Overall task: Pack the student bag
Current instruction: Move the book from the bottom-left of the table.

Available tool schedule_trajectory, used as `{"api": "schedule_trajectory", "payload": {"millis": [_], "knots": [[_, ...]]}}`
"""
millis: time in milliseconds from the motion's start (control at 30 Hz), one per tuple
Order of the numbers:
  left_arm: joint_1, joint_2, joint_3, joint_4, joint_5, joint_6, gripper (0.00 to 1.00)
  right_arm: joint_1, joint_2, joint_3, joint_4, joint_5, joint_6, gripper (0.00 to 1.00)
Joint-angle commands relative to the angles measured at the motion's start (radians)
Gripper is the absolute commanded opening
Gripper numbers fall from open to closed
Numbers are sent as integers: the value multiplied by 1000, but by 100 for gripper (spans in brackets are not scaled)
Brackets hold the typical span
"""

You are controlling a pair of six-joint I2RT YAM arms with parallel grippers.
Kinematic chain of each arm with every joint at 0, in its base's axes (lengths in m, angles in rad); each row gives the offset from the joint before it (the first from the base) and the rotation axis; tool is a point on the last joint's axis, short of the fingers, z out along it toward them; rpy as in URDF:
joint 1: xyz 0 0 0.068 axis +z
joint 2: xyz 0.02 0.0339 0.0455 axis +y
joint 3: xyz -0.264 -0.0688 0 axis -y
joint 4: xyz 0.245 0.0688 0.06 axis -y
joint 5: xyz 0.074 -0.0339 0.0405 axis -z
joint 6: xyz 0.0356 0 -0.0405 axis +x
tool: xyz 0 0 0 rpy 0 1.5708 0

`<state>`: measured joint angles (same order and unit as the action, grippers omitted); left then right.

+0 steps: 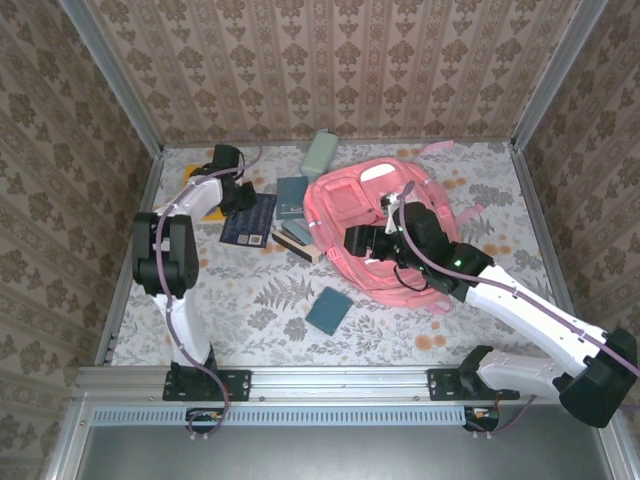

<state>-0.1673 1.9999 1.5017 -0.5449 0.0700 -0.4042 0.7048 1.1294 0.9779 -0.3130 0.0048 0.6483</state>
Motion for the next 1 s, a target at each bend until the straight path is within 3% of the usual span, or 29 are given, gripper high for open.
{"api": "schedule_trajectory", "payload": {"millis": [0, 233, 533, 733, 967], "knots": [[14, 26, 23, -35, 26, -1, 5, 22, 38, 48, 10, -25, -28, 99], [32, 5, -137, -11, 34, -89, 0, 44, 125, 99, 14, -61, -47, 100], [4, -211, -481, 34, 10, -284, 0, 62, 217, 143, 49, -125, -77, 99], [-83, -414, -722, 29, -36, -423, 0, 96, 311, 177, 83, -154, -78, 99], [-282, -645, -913, -18, -116, -662, 0, 136, 437, 250, 86, -189, -75, 99]]}}
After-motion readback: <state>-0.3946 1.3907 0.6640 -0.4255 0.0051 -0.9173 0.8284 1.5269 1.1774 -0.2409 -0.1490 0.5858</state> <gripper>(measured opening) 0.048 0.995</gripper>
